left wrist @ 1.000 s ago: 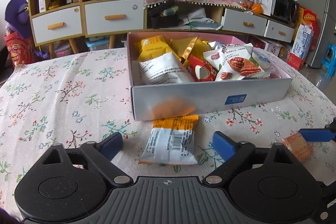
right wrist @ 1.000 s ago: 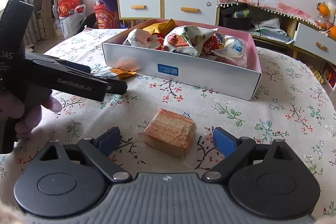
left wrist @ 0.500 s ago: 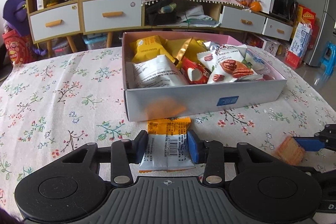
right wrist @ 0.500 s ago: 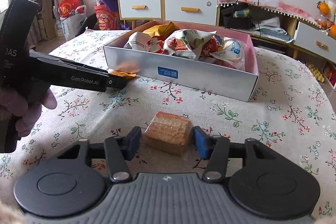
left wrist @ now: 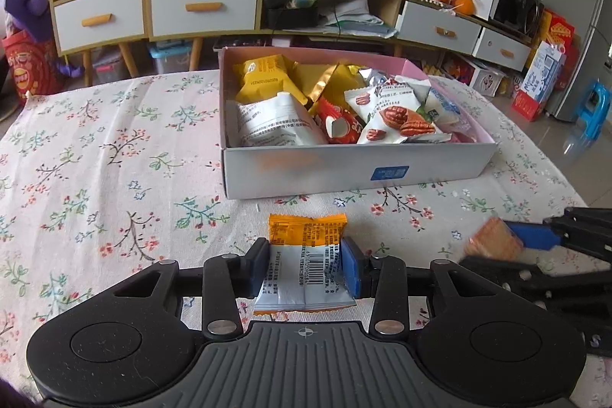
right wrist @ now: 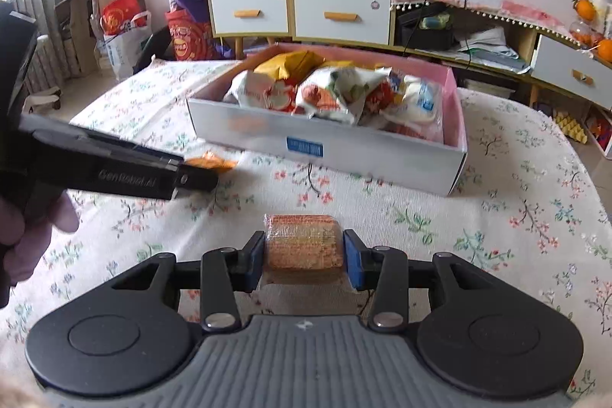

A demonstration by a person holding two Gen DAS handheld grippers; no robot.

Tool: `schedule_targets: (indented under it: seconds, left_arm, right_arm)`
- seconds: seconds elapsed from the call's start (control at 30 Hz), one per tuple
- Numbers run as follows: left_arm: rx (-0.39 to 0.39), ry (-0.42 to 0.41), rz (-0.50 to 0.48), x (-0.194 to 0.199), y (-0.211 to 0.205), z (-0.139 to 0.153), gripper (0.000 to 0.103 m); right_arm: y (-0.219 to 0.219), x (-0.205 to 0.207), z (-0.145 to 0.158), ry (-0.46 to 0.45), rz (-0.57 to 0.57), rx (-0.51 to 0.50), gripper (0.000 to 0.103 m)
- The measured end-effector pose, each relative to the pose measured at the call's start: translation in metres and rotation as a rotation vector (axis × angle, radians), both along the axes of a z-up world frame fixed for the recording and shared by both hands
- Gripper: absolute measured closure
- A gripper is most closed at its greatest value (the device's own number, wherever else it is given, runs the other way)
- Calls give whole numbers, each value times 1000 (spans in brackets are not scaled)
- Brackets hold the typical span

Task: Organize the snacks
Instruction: 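Carry the orange-and-white packet and wafer cake over the pink box and lower them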

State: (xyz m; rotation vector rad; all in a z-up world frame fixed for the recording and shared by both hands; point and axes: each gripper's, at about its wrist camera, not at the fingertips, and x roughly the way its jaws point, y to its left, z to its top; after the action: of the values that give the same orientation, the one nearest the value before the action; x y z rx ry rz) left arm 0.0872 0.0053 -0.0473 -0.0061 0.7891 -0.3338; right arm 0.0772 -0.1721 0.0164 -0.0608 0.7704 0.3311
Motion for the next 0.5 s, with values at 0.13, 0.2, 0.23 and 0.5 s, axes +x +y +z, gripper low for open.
schedule_targets:
  seconds: [0.13,0.2,0.23,0.5]
  left_arm:
    - [-20,-14,7,-5,4,12,66]
    - [-33,-23,11,-5,5,18,66]
    - [-40,-29,14,-5,5,21,66]
    - [-93,-83,40,6,0,45,66]
  right_arm:
    - [-2,8,8,-9,-29,18,64]
    - [-4,13,12,-17,-44,30,64]
    - [-5,15,15,-21,-52,34,64]
    - [-14,40,38,-77,-129,91,64]
